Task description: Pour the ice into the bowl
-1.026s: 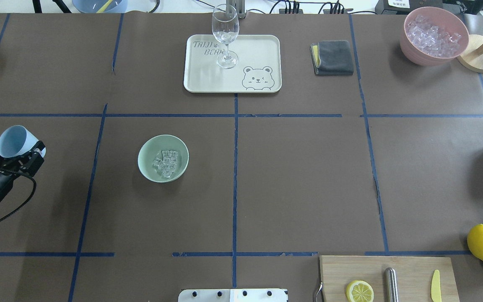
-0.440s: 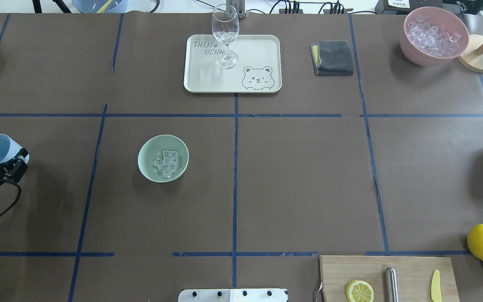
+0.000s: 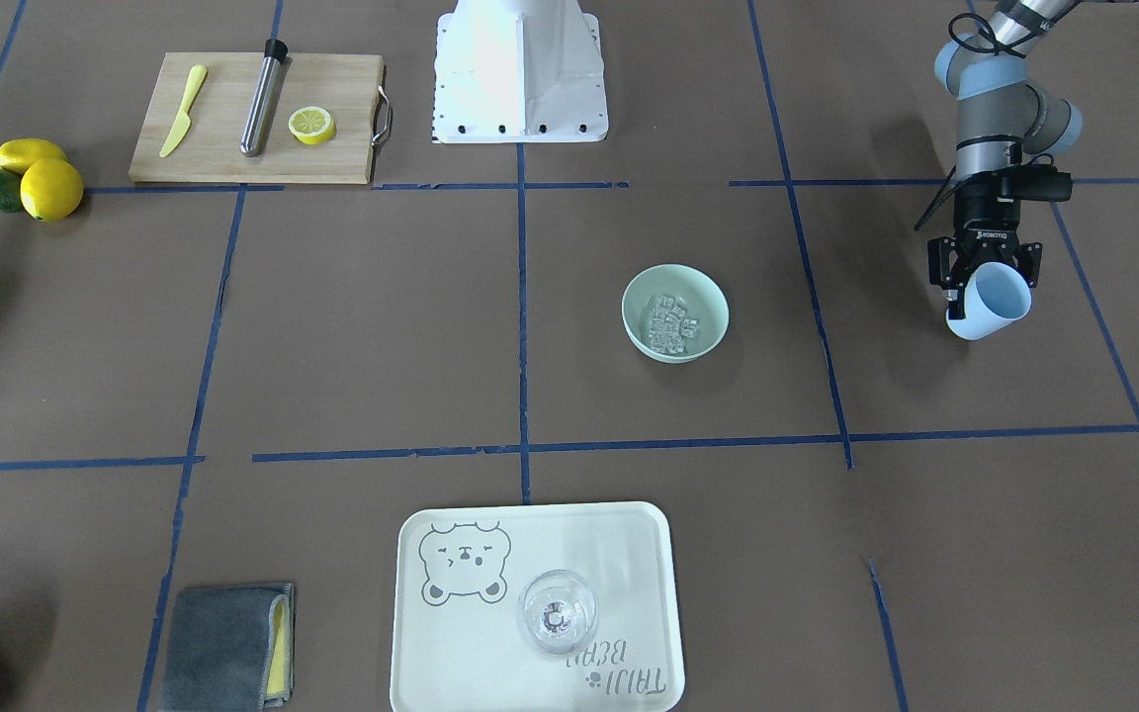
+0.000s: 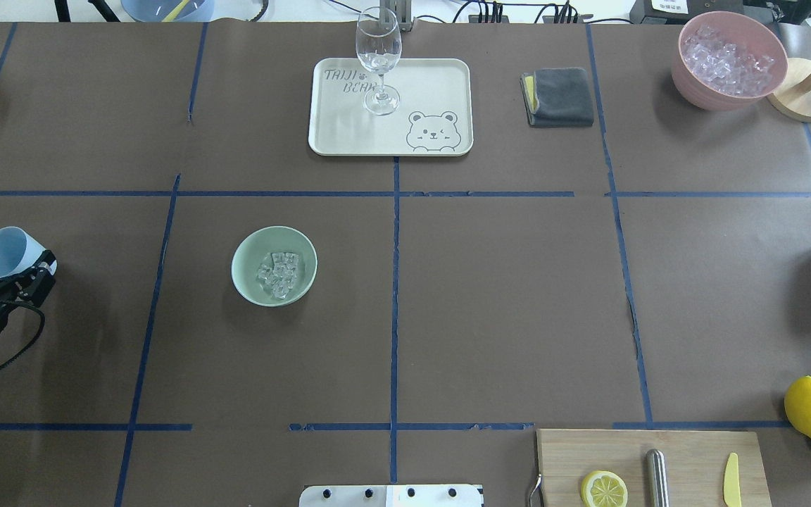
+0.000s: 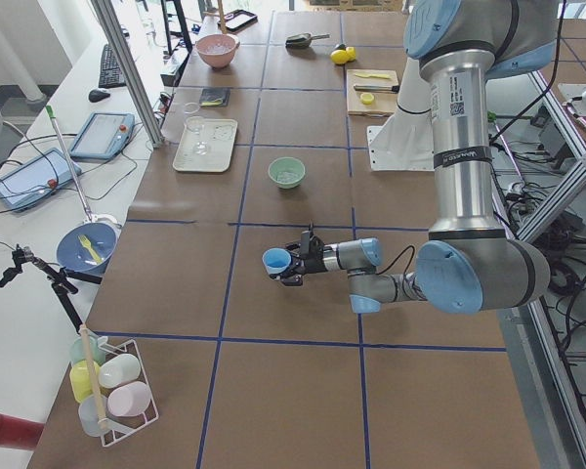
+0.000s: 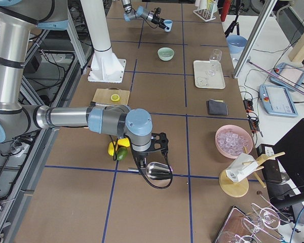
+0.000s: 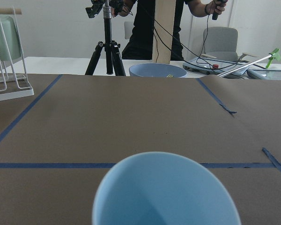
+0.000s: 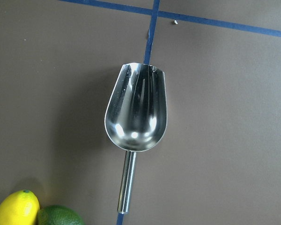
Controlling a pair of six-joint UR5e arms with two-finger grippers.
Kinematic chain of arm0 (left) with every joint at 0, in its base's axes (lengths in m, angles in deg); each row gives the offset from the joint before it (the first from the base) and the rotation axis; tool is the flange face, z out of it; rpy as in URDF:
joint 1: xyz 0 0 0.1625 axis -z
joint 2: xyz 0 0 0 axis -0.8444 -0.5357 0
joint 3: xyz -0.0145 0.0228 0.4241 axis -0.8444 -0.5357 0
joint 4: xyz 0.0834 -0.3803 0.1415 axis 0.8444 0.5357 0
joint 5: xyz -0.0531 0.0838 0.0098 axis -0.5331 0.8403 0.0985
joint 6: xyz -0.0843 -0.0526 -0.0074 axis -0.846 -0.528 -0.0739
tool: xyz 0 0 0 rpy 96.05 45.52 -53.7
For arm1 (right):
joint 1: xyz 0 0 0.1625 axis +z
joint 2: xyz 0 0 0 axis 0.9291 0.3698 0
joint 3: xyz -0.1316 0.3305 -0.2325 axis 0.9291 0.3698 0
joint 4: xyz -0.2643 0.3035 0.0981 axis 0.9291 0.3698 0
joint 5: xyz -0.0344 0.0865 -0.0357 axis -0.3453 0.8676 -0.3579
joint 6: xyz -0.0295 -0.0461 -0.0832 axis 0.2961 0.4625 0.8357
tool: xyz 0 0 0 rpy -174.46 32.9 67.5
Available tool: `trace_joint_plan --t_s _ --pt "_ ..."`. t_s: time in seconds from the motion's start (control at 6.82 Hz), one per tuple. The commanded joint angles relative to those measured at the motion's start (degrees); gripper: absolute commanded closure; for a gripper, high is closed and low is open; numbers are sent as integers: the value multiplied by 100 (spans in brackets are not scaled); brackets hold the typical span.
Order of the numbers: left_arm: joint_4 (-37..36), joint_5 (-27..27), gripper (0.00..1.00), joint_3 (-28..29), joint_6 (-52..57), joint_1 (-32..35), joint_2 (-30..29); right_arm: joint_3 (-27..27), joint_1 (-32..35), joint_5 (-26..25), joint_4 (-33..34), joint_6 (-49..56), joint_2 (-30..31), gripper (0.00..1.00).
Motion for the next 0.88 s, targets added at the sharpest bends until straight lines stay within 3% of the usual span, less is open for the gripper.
trace_joint_plan --t_s 0.0,0.44,0.73 --pt "9 0 0 -11 45 -2 -2 0 0 0 0 0 2 0" --pt "131 -244 0 -378 560 85 120 8 0 0 0 -9 -7 0" --pt "508 -718 0 -476 1253 653 200 17 0 0 0 -18 -16 0"
